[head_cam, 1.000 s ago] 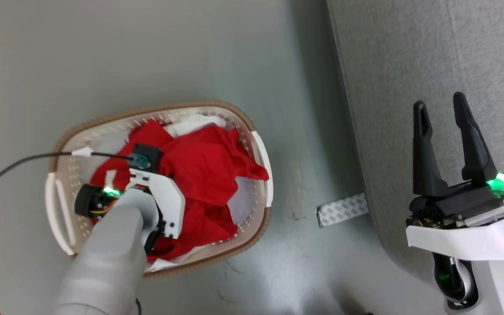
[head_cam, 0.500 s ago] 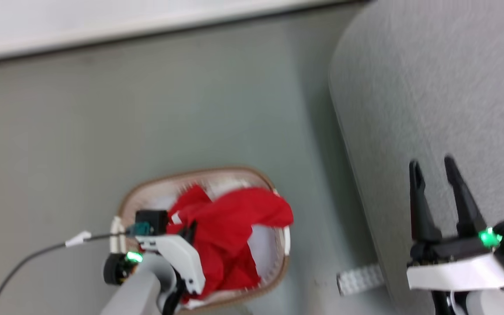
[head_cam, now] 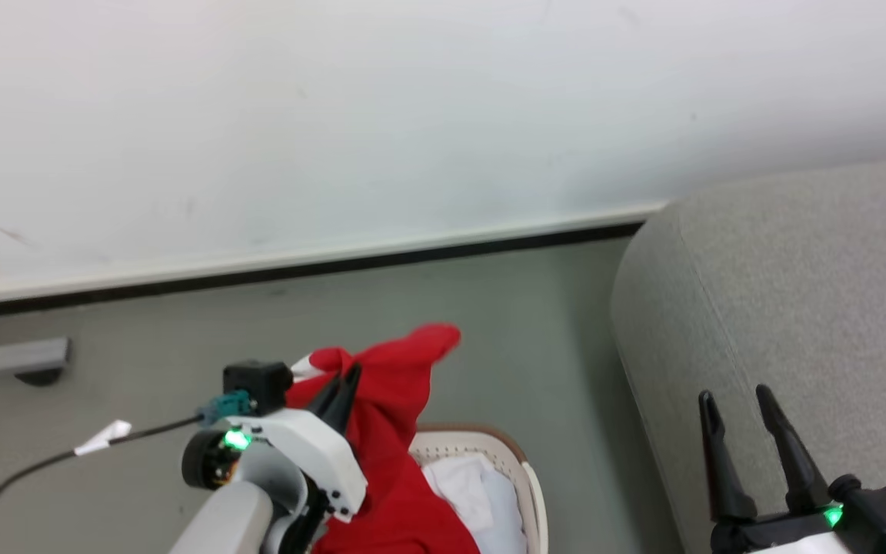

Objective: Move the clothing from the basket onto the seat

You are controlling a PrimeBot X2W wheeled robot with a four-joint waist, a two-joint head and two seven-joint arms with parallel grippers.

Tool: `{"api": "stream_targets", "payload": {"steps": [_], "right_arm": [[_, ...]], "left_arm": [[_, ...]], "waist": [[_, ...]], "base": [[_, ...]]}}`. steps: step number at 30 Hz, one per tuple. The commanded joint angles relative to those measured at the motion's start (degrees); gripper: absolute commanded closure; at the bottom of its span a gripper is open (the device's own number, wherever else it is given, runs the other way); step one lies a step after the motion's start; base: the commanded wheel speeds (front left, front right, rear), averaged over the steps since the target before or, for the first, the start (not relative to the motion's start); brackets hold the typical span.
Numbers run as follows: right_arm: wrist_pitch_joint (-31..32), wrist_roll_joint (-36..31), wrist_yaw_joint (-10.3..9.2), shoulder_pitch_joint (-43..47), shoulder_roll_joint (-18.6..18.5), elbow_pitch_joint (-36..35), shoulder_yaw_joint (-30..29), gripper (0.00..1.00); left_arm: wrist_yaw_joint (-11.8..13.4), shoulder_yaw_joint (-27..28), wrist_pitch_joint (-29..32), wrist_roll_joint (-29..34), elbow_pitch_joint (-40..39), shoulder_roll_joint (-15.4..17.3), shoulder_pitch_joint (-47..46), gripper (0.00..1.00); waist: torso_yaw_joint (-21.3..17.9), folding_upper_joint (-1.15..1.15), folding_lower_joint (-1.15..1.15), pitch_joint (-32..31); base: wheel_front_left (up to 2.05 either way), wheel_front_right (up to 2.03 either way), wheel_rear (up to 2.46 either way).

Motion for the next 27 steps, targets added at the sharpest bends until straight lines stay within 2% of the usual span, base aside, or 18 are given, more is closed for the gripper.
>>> {"api": "stream_targets", "payload": {"steps": [1, 6, 12, 14, 21, 27], "right_arm": [[0.04, -0.82, -0.12, 1.13, -0.17, 0.25, 0.48, 0.0], [0.04, -2.0, -0.12, 1.32, -0.17, 0.15, 2.11, 0.0], [0.04, -6.54, -0.12, -0.32, -0.2, -1.07, 6.79, 0.0], [0.04, -7.71, -0.12, -0.82, -1.34, -1.62, 9.34, 0.0], [0.04, -7.44, -0.13, -4.36, -4.58, -2.53, 16.78, 0.0], [0.04, -6.62, -0.12, -13.45, -6.82, 2.69, 26.36, 0.0]], "left_arm": [[0.73, 0.39, 1.23, -0.34, -3.46, 1.02, 1.15, 1.0], [3.45, 1.43, 6.07, -0.85, -17.02, 3.07, 1.68, 1.0], [5.01, 2.64, 11.49, -2.29, -29.64, 5.01, 0.8, 1.0], [5.4, 2.57, 13.13, -2.31, -32.89, 5.6, 0.77, 1.0], [6.4, 1.85, 15.91, -2.57, -38.64, 6.11, 2.19, 1.0], [6.19, 0.16, 16.81, -2.96, -40.64, 5.31, 3.09, 1.0]], "waist": [[1.45, 0.0, 0.02, -3.38], [1.49, 0.0, 0.02, -4.97], [1.03, 0.0, 0.02, -5.52], [1.09, 0.0, 0.02, -5.58], [1.57, 0.0, 0.02, -5.57], [1.96, 0.0, 0.02, -5.47]], "base": [[0.0, 0.0, 0.0], [0.0, 0.0, 0.0], [0.0, 0.0, 0.0], [0.0, 0.0, 0.0], [0.0, 0.0, 0.0], [0.0, 0.0, 0.0]]}}
